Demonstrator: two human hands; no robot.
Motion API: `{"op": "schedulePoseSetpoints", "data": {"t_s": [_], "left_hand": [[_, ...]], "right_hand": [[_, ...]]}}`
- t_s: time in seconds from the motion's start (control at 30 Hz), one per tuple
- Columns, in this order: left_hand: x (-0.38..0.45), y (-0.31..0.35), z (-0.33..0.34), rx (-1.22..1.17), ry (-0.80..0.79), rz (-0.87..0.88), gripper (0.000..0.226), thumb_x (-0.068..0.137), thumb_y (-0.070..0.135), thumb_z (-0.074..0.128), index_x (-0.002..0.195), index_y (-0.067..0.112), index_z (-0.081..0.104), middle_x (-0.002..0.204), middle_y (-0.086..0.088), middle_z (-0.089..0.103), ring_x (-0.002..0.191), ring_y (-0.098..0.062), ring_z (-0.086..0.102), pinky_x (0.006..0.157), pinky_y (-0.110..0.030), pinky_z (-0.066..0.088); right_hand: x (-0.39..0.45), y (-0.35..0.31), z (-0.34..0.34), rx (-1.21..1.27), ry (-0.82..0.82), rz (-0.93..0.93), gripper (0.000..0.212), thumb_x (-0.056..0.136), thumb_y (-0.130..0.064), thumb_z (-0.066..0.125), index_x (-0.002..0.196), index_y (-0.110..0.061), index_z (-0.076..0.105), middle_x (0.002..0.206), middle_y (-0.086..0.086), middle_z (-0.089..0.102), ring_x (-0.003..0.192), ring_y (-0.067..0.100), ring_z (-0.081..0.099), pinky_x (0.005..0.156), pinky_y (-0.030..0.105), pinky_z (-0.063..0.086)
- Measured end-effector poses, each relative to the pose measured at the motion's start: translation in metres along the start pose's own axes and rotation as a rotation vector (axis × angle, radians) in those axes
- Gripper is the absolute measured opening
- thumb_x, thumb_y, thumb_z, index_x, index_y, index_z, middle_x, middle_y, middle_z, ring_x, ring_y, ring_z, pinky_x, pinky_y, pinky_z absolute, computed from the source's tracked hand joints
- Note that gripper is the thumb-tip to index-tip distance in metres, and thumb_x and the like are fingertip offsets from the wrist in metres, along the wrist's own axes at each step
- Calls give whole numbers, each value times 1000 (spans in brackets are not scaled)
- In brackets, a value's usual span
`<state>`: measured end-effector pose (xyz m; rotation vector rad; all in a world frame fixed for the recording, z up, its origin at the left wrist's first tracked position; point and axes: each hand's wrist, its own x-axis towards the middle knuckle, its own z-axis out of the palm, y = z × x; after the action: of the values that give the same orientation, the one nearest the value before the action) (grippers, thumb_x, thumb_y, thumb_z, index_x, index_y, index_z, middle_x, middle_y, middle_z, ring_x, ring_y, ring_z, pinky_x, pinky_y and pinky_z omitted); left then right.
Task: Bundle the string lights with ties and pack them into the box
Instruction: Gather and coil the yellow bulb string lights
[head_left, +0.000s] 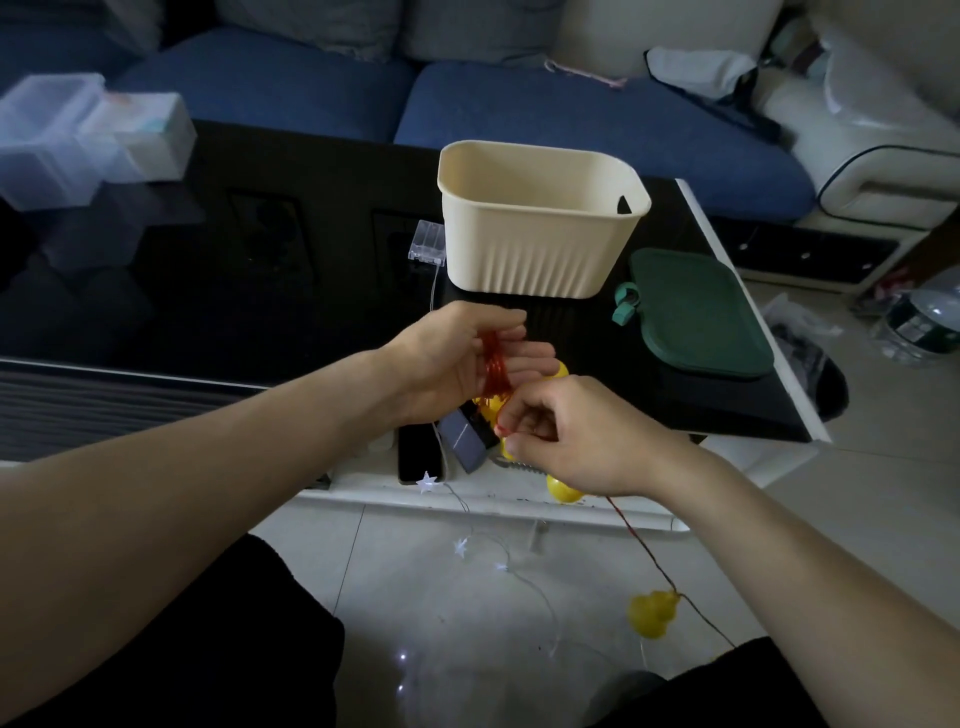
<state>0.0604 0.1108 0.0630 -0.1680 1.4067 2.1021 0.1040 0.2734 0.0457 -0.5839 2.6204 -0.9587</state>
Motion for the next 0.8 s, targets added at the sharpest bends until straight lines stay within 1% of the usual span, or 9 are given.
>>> {"op": "schedulePoseSetpoints", "data": {"t_s": [0.1,0.23,0.3,0.37,0.47,0.57,0.63,0.7,0.8], "left_hand": [[-2,-2,1,40,-59,0,17,98,16,48,90,4,57,110,-26,69,92,-28,73,84,-33,60],[-1,-7,3,158,-71,-35,20,99,26,47,100,7,54,84,-11,70,69,-19,67,62,-26,56],[0,-11,4,248,-75,-51,23,98,30,48,102,8,54,79,-7,63,67,-18,59,64,-27,49],[2,-15,4,319,-97,-53,26,98,31,48,101,7,56,83,-11,57,70,-20,55,68,-29,45],[0,-19,7,352,-175,-58,39,102,35,39,95,4,61,88,-14,60,72,-22,58,70,-31,45],[-1,-20,9,385,-246,-75,50,105,42,29,86,5,57,86,-17,62,77,-34,61,72,-35,50],[-1,-20,10,440,-233,-86,53,105,46,27,84,7,56,88,-23,61,79,-38,62,68,-36,51],[-1,-21,10,508,-219,-101,54,105,49,25,89,8,56,94,-31,62,78,-39,63,61,-33,48],[-3,-23,11,645,-218,-95,57,106,47,20,89,7,57,87,-30,66,52,-27,54,44,-25,38]], "right_hand": [[0,-2,-2,-35,12,2,9,92,-14,68,93,-19,75,78,-5,71,71,6,63,63,21,50],[-4,-1,-5,39,35,53,10,94,-12,67,92,-12,77,58,-23,65,51,0,62,43,9,41],[-4,-3,-6,72,76,67,8,92,-11,70,88,-13,77,54,-19,65,48,1,63,41,9,40],[-4,-6,-6,86,135,68,6,87,-11,75,83,-16,74,58,-8,70,51,4,67,49,15,48],[-3,-7,-9,91,255,40,25,78,-15,85,71,-16,61,57,1,69,49,12,68,51,23,53],[-3,-7,-10,68,317,16,43,72,-22,91,63,-17,48,54,2,66,48,10,68,46,21,50],[-3,-7,-9,27,345,12,48,68,-26,93,60,-18,46,53,-2,63,50,1,64,47,13,44],[-3,-5,-9,45,323,24,51,66,-30,93,58,-17,45,51,-5,59,46,0,57,46,11,39],[-4,-1,-13,178,177,53,52,69,-37,90,58,-16,44,52,0,62,46,14,61,48,23,46]]}}
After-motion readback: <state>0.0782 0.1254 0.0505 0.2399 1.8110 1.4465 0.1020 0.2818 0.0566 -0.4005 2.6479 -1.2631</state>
